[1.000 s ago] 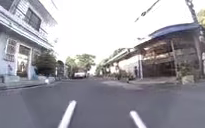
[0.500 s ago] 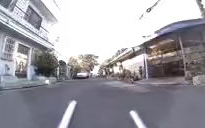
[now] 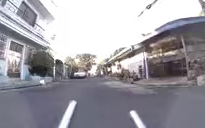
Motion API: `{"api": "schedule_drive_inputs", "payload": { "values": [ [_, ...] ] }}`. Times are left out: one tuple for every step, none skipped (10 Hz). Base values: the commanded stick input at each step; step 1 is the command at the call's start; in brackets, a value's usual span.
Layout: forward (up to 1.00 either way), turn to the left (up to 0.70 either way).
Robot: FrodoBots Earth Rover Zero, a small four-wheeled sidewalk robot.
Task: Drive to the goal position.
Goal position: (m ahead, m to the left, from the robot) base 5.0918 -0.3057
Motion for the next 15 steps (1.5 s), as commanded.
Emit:
{"api": "schedule_drive_inputs", "payload": {
  "values": [
    [0.85,-0.34],
    [0.85,-0.34],
    [0.85,-0.28],
    [0.85,-0.19],
    [0.85,-0.10],
    [0.85,0.00],
    [0.85,0.00],
    [0.85,0.00],
    [0.85,0.00],
    [0.85,0.00],
    [0.85,0.00],
    [0.85,0.00],
    [0.85,0.00],
    [0.85,0.00],
    [0.85,0.00]
  ]
}}
